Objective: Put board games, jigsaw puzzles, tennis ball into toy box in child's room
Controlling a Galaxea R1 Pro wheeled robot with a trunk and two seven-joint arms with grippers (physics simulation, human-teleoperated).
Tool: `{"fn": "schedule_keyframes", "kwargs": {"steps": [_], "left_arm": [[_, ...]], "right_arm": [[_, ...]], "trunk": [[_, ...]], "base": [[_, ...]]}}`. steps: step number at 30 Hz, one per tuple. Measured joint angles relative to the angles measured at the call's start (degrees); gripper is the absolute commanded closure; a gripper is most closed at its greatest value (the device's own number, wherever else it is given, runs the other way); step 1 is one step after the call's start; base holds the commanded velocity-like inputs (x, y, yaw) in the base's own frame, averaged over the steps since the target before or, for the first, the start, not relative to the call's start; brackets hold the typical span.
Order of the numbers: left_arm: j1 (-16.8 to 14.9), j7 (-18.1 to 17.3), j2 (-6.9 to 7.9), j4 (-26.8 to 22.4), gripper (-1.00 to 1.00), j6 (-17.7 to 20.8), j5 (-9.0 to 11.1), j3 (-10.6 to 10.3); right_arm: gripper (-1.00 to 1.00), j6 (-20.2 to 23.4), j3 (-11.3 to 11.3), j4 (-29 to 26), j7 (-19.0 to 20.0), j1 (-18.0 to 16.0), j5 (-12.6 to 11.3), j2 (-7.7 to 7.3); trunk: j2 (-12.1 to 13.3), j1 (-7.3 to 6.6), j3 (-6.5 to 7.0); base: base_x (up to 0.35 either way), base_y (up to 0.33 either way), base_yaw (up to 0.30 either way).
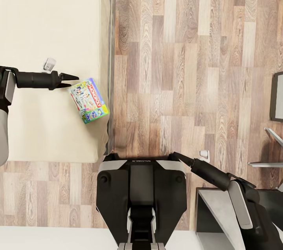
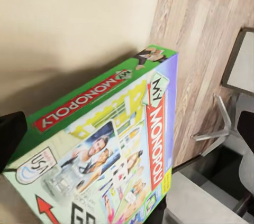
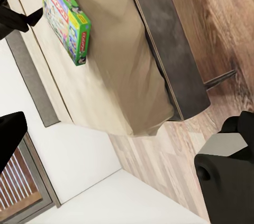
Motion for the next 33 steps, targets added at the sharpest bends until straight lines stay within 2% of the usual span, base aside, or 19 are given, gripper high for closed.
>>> {"fn": "schedule_keyframes", "kwargs": {"steps": [8, 10, 13, 14, 15, 17, 18, 19, 22, 23, 26, 27, 32, 33], "left_arm": [[0.0, 0.6, 0.60, 0.0, -1.00, -0.4, -0.6, 0.1], [0.0, 1.0, 1.15, -0.2, -1.00, -0.5, -0.7, 0.2], [0.0, 2.0, 3.40, -0.6, -1.00, -0.7, -0.8, 0.4], [0.0, 2.2, 3.75, -0.6, -1.00, -0.7, -0.8, 0.4], [0.0, 2.7, 4.56, -0.7, -1.00, -0.7, -0.8, 0.5], [0.0, 3.2, 7.32, -0.8, -1.00, -0.7, -0.7, 0.6], [0.0, 3.1, 8.02, -0.8, -1.00, -0.7, -0.6, 0.6], [0.0, 3.0, 9.32, -0.8, -1.00, -0.7, -0.4, 0.7], [0.0, 2.8, 11.46, -0.8, -1.00, -0.6, -0.1, 0.7], [0.0, 2.6, 12.93, -0.8, -1.00, -0.5, 0.0, 0.7], [0.1, 1.3, 15.61, -0.8, -1.00, -0.3, 0.6, 1.2], [0.2, -0.3, 17.49, -0.6, -1.00, -0.3, 0.9, 1.6], [1.3, -6.7, 22.71, 0.0, -1.00, -0.4, 1.4, 2.2], [2.5, -9.9, 24.60, 0.8, -1.00, -0.5, 1.5, 2.3]], "right_arm": [[-1.00, 0.0, 0.0, 0.0, 0.0, 0.0, 0.0, 0.00], [-1.00, 0.0, 0.0, 0.0, 0.0, 0.0, 0.0, -0.01], [-1.00, -0.1, 0.0, 0.0, 0.0, 0.0, 0.0, -0.02], [-1.00, -0.1, 0.0, 0.0, 0.0, 0.0, 0.0, -0.02], [-1.00, -0.1, 0.0, 0.0, 0.0, 0.0, 0.0, -0.02], [-1.00, -0.1, 0.0, 0.1, 0.0, 0.0, 0.1, -0.02], [-1.00, -0.1, 0.0, 0.1, 0.0, 0.0, 0.0, -0.02], [-1.00, -0.1, 0.0, 0.1, 0.0, 0.0, 0.1, -0.02], [-1.00, -0.1, 0.0, 0.1, 0.0, 0.0, 0.0, -0.02], [-1.00, -0.1, -0.1, 0.1, 0.0, 0.0, 0.1, -0.02], [-1.00, -0.1, -0.5, 0.1, 0.0, 0.0, 0.0, -0.02], [-1.00, -0.1, -0.9, 0.1, 0.0, 0.0, 0.0, -0.02], [-1.00, -0.1, -1.8, 0.0, 0.1, 0.2, 0.0, 0.01], [-1.00, -0.1, -2.0, -0.1, 0.1, 0.6, 0.0, 0.03]], "trunk": [[0.0, 0.00, 0.00], [0.0, 0.00, 0.00], [0.0, 0.00, 0.00], [0.0, 0.00, 0.00], [0.0, 0.00, 0.00], [0.0, -0.01, 0.00], [0.0, 0.00, 0.00], [0.0, -0.01, 0.00], [0.0, 0.00, 0.00], [0.0, -0.01, 0.00], [0.0, -0.01, 0.00], [0.0, -0.01, 0.00], [0.0, -0.01, 0.11], [0.0, -0.01, 0.17]], "base": [[0.000, 0.000, 0.000], [0.000, 0.000, 0.000], [0.000, 0.000, 0.000], [0.000, 0.000, 0.000], [0.000, 0.000, 0.000], [0.000, 0.000, 0.000], [0.000, 0.000, 0.000], [0.000, 0.000, 0.000], [0.000, 0.000, 0.000], [0.000, 0.000, 0.000], [0.000, 0.000, 0.000], [0.000, 0.000, 0.000], [0.000, 0.000, 0.000], [0.000, 0.000, 0.000]]}}
